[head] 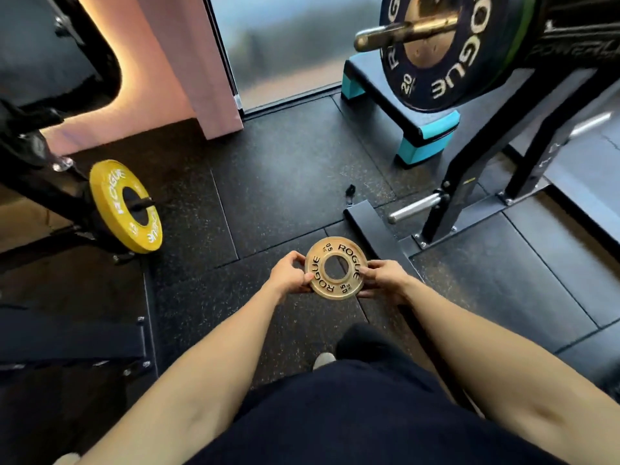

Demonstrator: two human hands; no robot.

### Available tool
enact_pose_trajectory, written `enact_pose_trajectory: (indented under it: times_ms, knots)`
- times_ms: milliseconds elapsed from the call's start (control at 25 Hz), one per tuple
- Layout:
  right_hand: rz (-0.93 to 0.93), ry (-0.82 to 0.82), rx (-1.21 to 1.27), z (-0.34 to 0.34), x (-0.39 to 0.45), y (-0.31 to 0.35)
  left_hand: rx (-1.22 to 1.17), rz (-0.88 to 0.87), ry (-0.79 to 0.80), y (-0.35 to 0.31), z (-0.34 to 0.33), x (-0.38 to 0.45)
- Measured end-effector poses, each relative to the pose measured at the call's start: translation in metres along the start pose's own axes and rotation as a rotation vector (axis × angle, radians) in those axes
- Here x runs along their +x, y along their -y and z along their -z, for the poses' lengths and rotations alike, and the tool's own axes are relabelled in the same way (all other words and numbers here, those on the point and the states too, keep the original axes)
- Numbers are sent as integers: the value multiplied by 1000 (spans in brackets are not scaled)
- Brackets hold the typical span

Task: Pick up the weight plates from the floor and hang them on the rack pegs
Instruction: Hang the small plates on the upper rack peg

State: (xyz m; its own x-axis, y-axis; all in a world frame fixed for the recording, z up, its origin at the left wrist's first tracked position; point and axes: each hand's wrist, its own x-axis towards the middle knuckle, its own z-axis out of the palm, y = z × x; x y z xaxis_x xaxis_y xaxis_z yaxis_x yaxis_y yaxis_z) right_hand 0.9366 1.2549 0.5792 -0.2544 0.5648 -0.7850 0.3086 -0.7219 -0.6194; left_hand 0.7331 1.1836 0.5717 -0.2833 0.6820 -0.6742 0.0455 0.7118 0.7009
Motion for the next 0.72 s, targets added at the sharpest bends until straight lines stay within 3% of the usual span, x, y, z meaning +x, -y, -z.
enact_pose_trajectory:
  times_ms: [400, 720]
  knots:
    - [23, 100, -185, -26, 196, 252, -86, 4, -130, -167, 83, 211]
    - [24, 24, -321, -84, 321, 417, -151, 39, -181, -284, 170, 350]
